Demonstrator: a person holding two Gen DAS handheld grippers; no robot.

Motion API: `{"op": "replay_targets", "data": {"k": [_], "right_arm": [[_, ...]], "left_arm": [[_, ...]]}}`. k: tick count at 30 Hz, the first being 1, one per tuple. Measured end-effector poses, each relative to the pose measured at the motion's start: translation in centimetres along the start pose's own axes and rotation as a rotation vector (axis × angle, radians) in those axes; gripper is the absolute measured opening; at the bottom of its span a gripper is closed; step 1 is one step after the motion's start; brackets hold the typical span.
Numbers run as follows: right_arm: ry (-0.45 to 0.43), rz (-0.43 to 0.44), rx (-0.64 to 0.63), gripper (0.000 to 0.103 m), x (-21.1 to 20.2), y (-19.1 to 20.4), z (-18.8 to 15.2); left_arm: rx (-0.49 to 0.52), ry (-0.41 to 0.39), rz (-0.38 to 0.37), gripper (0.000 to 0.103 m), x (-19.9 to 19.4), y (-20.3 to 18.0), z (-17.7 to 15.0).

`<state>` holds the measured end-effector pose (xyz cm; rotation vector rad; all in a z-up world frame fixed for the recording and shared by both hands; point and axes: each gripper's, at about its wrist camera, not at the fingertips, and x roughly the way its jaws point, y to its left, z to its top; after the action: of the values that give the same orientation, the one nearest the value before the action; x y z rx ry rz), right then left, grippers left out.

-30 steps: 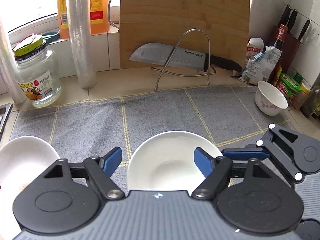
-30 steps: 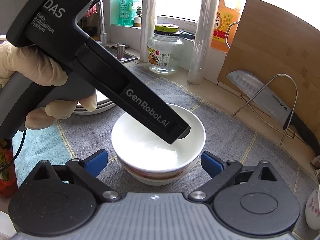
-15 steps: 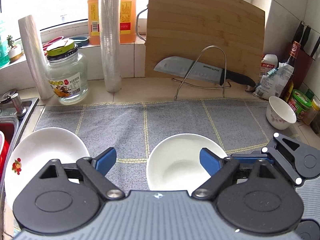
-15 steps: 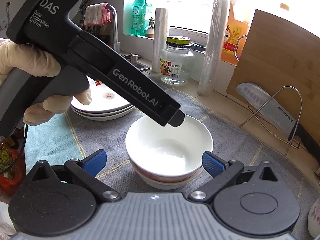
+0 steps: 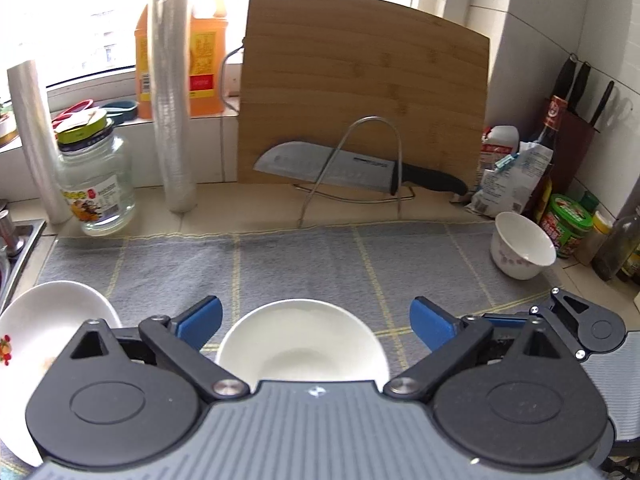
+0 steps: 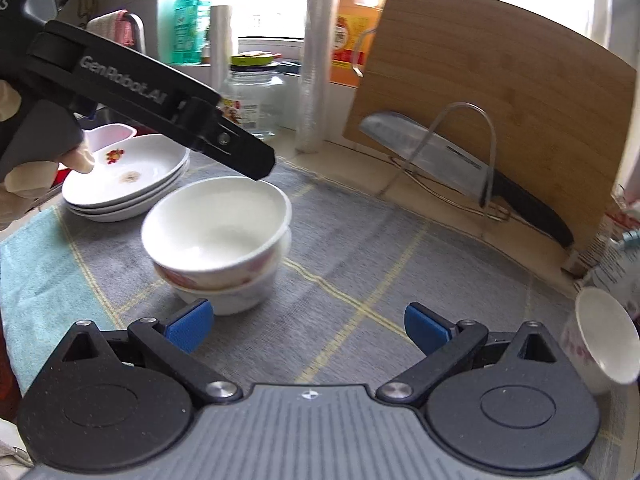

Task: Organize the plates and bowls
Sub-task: 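Move both tools to the pink-floral bowl beside the green sauce jar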

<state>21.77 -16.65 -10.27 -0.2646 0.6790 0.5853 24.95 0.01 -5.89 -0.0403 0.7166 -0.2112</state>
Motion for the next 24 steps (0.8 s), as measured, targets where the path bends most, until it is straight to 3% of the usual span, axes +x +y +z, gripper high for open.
{"op": "replay_targets", "data": {"k": [5, 12, 19, 24], "right_arm": [[0.024, -0.14, 0.102, 0.103, -1.6, -4.9, -2.9], [0.061, -0.255, 0.232, 0.103, -4.1, -12.2, -7.4], [0.102, -0.323, 0.209, 0.103, -5.6, -17.6, -10.2], [0.115, -0.316, 0.201, 0.103, -5.9, -20.7, -11.0]], "left_arm": [[0.075, 0.014, -0.066, 0.1, 1.8, -4.5, 0.6], [0.188, 0.038, -0.15, 0.1, 5.1, -11.6, 0.3], [0.262, 0.048, -0.193, 0.1, 8.4, -16.5, -0.3], [0.294, 0.055, -0.216, 0.1, 10.7, -18.6, -0.5]]}}
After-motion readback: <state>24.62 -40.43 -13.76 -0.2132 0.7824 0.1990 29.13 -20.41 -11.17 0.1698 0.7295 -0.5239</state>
